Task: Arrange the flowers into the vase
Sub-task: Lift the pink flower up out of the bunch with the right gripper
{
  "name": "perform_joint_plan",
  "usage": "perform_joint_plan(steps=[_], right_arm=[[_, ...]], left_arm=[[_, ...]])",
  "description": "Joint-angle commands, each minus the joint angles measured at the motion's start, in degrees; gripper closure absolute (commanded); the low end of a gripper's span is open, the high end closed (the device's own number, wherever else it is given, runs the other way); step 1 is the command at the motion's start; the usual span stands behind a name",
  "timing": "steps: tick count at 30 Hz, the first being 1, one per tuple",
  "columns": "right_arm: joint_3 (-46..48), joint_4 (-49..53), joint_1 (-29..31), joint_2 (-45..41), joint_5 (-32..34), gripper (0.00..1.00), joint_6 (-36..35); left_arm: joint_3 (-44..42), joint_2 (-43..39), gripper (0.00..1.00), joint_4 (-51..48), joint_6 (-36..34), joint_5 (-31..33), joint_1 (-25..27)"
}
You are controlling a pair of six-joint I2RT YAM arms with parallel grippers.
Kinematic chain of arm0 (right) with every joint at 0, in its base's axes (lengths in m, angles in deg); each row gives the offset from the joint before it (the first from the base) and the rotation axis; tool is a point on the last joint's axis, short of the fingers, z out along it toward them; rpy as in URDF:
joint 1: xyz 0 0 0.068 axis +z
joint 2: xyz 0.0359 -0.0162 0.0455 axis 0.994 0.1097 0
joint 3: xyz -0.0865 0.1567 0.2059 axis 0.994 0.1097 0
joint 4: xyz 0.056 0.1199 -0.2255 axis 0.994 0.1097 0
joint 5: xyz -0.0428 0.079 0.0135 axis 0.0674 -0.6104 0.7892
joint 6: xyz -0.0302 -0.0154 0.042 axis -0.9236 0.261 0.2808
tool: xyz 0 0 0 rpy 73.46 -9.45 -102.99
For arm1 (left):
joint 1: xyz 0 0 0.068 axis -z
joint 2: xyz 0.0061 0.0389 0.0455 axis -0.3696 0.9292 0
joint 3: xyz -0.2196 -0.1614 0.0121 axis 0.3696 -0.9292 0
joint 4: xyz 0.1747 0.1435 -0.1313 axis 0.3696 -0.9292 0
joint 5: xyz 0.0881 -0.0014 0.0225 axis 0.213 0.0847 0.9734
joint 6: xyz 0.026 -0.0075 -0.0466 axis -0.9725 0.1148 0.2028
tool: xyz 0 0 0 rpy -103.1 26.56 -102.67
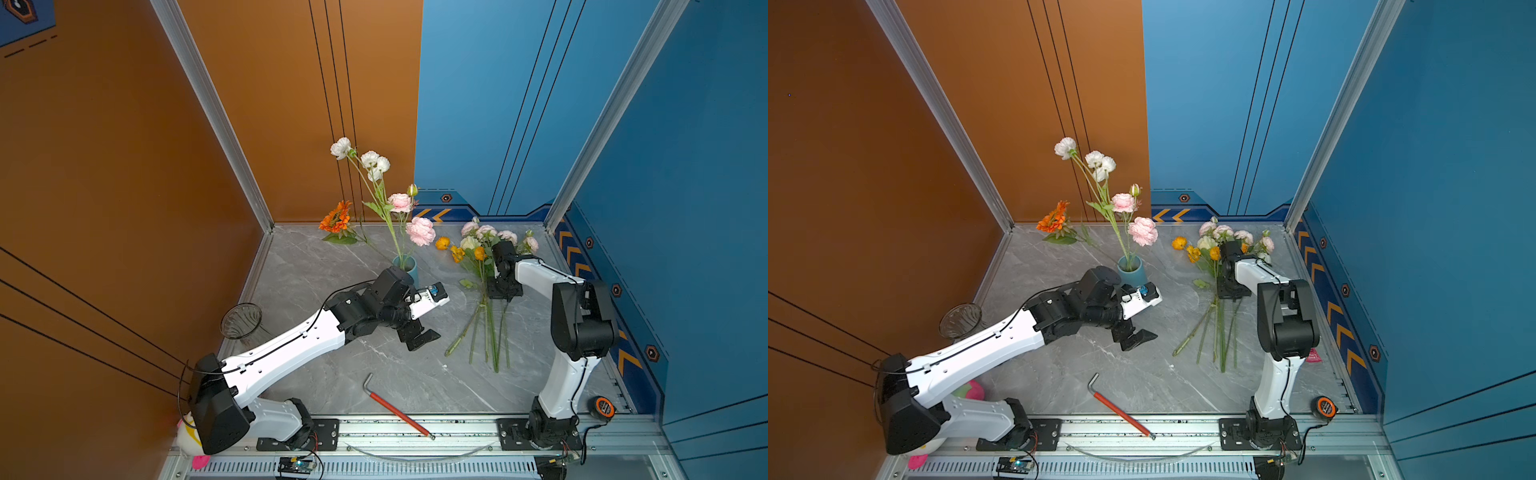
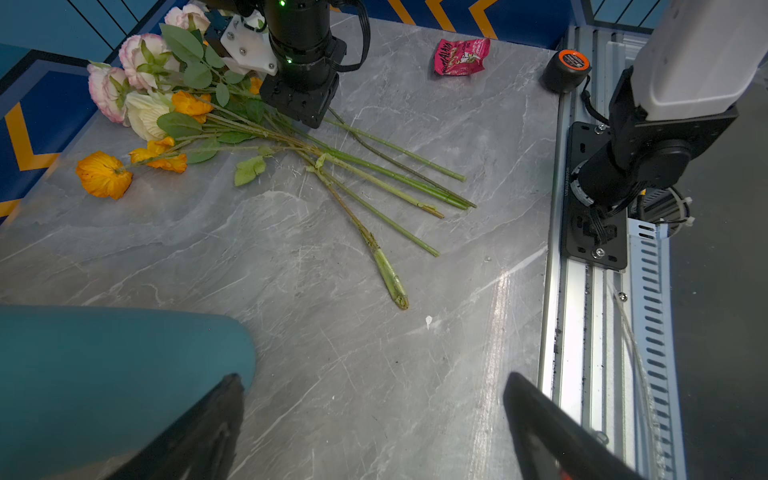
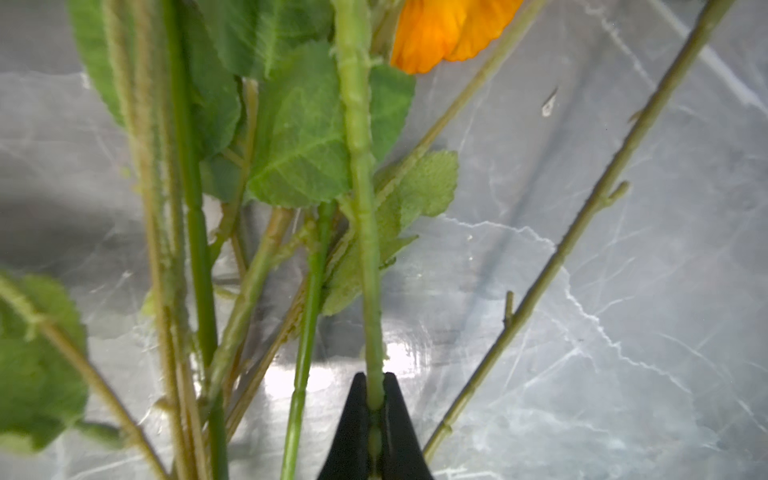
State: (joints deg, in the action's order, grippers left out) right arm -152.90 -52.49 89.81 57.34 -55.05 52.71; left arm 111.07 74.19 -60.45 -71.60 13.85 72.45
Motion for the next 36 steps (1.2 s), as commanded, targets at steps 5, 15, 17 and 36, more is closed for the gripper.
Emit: perform_joint_plan(steps=[5,15,17,36], right_arm=[[-0.38,2.47,2.21,-8.22,2.87,0.98,-1.46],[0.71,4.7,3.03,-17.73,5.49,1.0,1.82],[1.11,4.85,3.01,-19.88,5.97,1.0,2.36],[-2.92,18.95,2.59,-25.41,-11.68,1.0,3.81]], left_arm=[[-0.35,-2.15,0.02,-0.89,0.54,-1.21,-0.08],[-0.8,-4.53,0.02,-0.89,0.33,-0.83,-0.2],[-1.01,-5.23,0.02,-0.89,0.26,-0.62,-0.28],[-1.64,-5.38,0.02,-0.37,1.01,1.88,0.87]])
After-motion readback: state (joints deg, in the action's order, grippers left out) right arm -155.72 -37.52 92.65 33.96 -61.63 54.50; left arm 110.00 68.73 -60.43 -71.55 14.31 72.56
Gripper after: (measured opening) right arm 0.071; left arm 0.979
